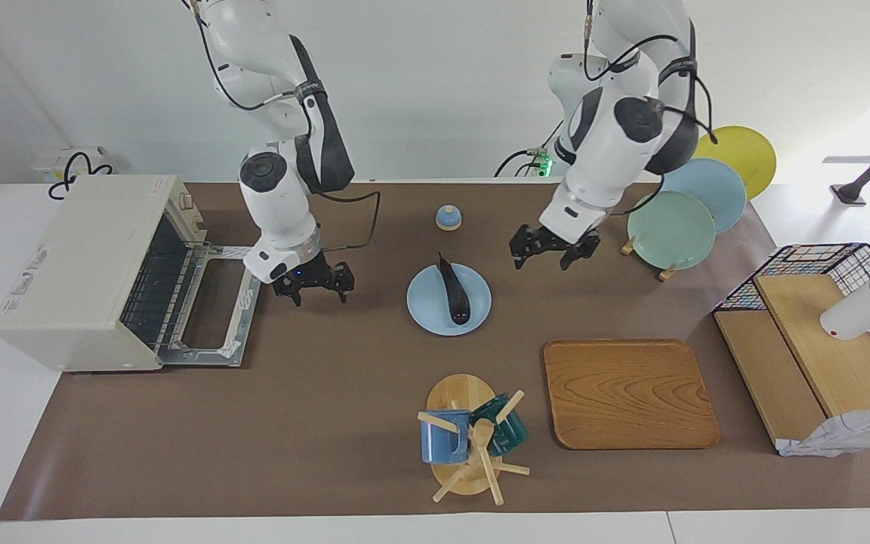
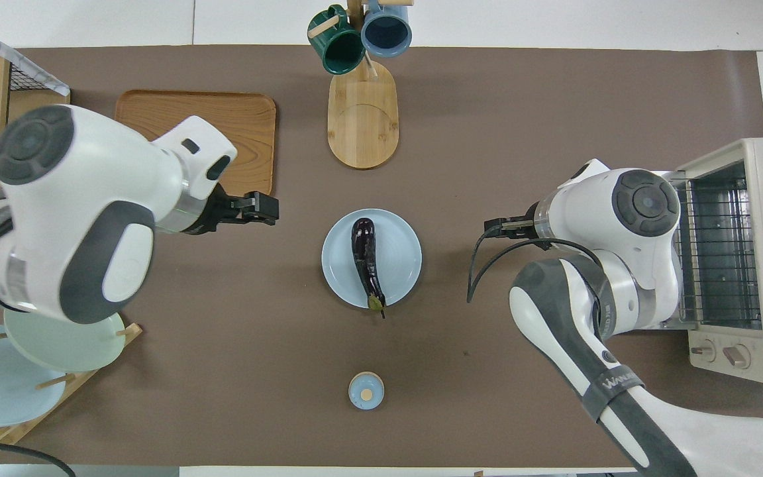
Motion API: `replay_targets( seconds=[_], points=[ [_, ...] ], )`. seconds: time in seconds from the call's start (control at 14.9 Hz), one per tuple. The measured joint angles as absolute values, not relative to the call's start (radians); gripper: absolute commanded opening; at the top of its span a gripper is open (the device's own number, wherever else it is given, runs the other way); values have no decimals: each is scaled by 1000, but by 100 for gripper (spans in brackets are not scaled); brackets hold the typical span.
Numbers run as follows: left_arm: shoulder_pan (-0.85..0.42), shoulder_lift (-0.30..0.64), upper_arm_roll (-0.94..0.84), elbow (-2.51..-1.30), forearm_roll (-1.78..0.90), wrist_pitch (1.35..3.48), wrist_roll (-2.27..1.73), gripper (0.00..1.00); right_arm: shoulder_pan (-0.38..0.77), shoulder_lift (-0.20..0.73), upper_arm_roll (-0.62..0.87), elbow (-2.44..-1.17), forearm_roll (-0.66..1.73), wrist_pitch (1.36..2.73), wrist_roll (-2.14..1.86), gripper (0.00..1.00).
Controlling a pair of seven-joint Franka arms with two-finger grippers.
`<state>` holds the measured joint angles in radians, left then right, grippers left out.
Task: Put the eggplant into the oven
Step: 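Grasp the eggplant with the right gripper while the left gripper withdraws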
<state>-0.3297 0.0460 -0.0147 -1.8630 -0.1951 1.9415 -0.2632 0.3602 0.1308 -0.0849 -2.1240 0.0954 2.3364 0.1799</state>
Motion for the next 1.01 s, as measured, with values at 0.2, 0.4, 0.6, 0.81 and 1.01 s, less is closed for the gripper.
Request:
replay_targets(
  seconds=[0.2, 0.4, 0.6, 0.81, 1.01],
  points=[
    [-201, -6, -10, -1835, -160, 1857, -146, 100, 443, 149, -76, -1997, 96, 2224, 199, 100],
    [-150, -52, -10, -1832, -80, 1800, -106, 100, 542, 241, -72, -1774, 91, 2089, 317, 100],
    [-148, -80, -10, -1803, -40, 1709, -94, 100, 657, 410, -71, -1551, 41, 2022, 454, 100],
    [-148, -80, -9, -1717, -30, 1605, -91, 100, 741, 546, -71, -1429, 26, 2025, 555, 100],
    [-148, -73, -8, -1669, -26, 1560, -90, 100, 820, 597, -70, -1400, -7, 2049, 616, 100]
  ],
)
